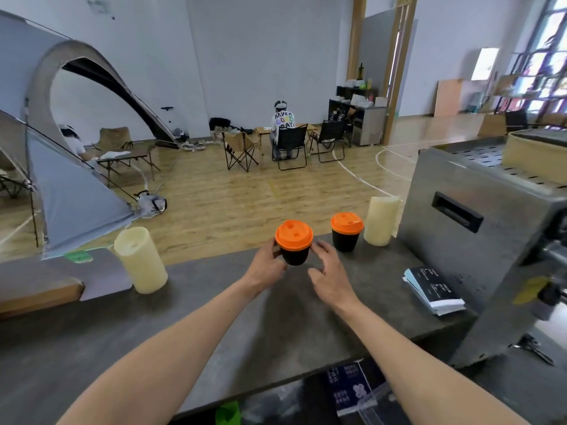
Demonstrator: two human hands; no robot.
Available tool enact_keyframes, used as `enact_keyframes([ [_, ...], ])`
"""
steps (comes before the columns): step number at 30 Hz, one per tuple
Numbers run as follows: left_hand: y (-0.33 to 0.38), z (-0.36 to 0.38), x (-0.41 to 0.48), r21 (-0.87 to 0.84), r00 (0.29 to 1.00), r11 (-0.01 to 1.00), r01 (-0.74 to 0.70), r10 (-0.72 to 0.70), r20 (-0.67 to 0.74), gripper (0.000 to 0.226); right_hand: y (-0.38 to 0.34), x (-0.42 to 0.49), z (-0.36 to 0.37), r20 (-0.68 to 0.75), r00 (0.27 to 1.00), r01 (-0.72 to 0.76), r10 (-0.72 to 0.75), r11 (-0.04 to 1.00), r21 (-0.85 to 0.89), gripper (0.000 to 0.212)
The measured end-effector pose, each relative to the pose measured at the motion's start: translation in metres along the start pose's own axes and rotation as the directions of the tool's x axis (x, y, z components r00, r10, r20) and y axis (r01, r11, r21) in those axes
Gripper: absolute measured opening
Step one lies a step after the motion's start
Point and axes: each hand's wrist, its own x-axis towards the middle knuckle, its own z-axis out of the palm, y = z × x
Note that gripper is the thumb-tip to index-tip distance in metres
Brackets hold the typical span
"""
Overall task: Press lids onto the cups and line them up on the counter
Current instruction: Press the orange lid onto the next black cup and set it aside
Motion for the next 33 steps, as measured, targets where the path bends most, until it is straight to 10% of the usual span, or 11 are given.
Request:
enact_keyframes([
  [20,-0.021,0.032,0.061,0.392,0.988,0.919,0.031,-0.087,0.126,0.079,0.041,0.04,-0.012,0.129,0.987,-0.077,0.099,0.983,-0.165,0.077],
  [28,-0.037,-0.002,0.036,0.687,0.997,0.726,-0.035,0.07,-0.023,0.072,0.038,0.02,-0.011,-0.288,0.957,-0.094,0.017,0.962,-0.257,0.023],
  [33,-0.05,-0.059,-0.009,0.719,0.985,0.694,-0.024,0.139,-0.101,0.065,-0.001,0.007,0.037,-0.227,0.958,0.112,-0.176,0.956,-0.27,0.009],
])
